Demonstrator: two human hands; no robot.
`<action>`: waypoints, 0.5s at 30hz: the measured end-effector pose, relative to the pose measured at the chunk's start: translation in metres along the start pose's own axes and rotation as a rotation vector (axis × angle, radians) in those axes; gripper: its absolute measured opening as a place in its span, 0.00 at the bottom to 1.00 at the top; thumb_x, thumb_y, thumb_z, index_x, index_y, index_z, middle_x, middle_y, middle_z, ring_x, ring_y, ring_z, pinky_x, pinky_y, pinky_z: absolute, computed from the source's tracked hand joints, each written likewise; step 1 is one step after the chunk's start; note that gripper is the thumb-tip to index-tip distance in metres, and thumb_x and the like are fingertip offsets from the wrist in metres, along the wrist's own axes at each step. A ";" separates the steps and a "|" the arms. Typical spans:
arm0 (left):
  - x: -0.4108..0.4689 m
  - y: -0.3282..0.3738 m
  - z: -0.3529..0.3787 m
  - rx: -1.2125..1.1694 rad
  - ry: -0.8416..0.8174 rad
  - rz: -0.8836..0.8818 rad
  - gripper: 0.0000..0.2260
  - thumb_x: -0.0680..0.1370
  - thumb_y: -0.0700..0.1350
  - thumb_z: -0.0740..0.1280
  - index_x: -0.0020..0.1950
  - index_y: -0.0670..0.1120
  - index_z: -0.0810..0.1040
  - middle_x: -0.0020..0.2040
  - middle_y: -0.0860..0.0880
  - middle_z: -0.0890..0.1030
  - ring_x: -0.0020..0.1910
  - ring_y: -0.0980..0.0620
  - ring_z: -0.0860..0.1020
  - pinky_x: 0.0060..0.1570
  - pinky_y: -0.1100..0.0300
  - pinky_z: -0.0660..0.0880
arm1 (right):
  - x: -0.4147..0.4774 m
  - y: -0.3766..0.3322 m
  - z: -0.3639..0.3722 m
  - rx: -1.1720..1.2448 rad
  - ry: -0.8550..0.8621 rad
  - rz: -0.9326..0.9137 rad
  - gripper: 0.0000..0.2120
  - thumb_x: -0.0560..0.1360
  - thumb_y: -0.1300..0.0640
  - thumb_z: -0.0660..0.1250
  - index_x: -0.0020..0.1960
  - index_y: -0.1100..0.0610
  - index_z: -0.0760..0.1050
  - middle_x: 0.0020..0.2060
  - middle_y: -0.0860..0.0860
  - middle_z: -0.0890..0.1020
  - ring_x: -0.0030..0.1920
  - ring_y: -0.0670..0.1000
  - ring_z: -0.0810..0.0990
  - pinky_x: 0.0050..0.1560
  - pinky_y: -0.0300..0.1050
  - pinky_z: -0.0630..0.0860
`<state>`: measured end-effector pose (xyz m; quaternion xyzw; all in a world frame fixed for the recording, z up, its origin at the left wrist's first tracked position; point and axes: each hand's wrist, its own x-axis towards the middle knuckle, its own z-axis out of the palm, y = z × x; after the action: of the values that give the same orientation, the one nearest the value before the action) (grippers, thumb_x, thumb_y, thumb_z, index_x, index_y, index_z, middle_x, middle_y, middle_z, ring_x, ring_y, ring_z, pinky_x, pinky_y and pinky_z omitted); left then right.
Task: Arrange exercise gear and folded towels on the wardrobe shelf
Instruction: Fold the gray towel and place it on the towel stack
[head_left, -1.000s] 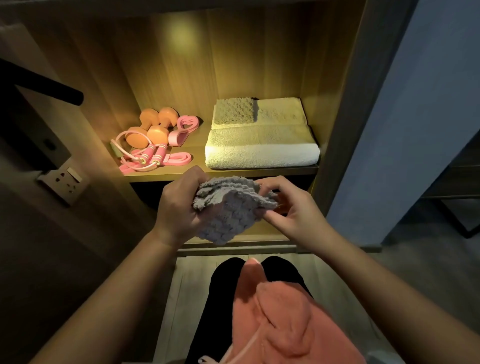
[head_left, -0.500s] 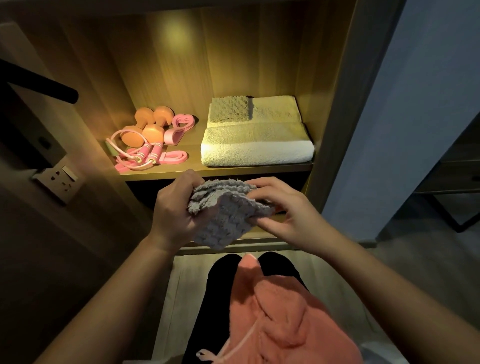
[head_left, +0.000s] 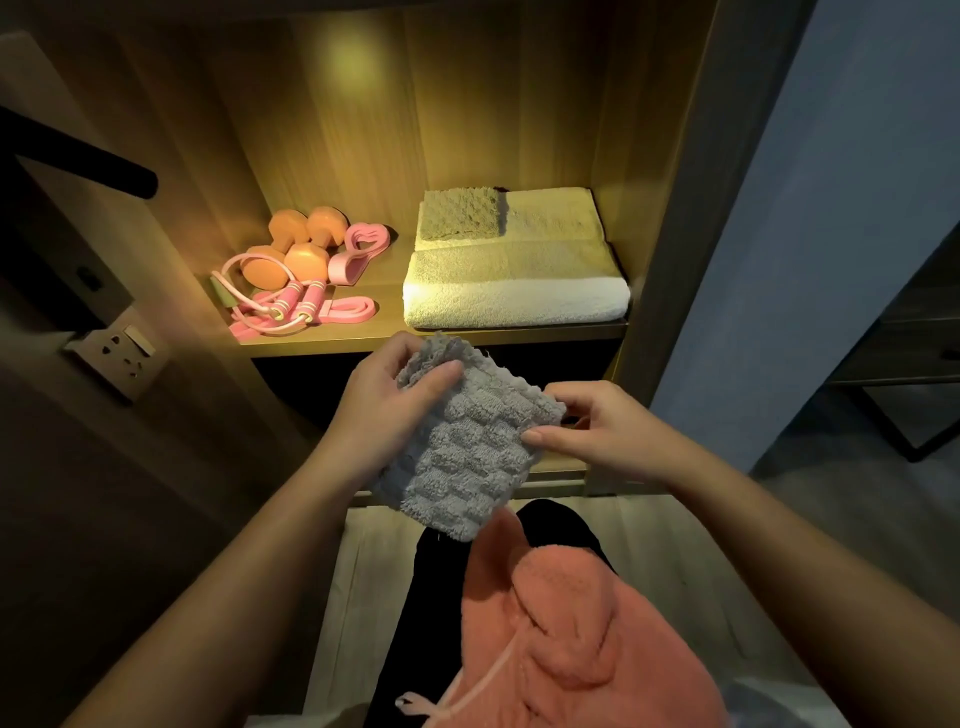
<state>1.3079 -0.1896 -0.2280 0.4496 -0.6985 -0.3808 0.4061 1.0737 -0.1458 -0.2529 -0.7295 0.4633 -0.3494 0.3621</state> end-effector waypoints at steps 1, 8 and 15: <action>0.001 0.000 0.000 -0.004 -0.018 -0.024 0.09 0.76 0.52 0.71 0.48 0.46 0.78 0.42 0.48 0.82 0.41 0.51 0.81 0.44 0.47 0.77 | 0.001 -0.001 -0.001 0.041 -0.021 0.027 0.11 0.75 0.54 0.71 0.46 0.63 0.78 0.42 0.59 0.79 0.43 0.57 0.78 0.47 0.56 0.76; 0.011 -0.004 0.002 -0.104 0.080 -0.118 0.12 0.79 0.52 0.66 0.51 0.43 0.77 0.46 0.27 0.78 0.43 0.26 0.78 0.43 0.31 0.74 | 0.013 0.001 -0.006 0.159 -0.095 0.143 0.12 0.78 0.53 0.65 0.55 0.60 0.76 0.43 0.47 0.81 0.43 0.45 0.82 0.42 0.43 0.77; 0.021 -0.004 0.003 0.045 0.061 -0.014 0.12 0.79 0.53 0.65 0.47 0.45 0.74 0.42 0.43 0.80 0.42 0.43 0.78 0.42 0.47 0.74 | 0.019 0.010 -0.013 0.310 -0.042 0.230 0.17 0.74 0.57 0.71 0.57 0.66 0.74 0.49 0.57 0.84 0.46 0.50 0.84 0.40 0.40 0.81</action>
<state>1.3009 -0.2097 -0.2278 0.4750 -0.6909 -0.3539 0.4144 1.0647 -0.1688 -0.2516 -0.6144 0.4763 -0.3578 0.5174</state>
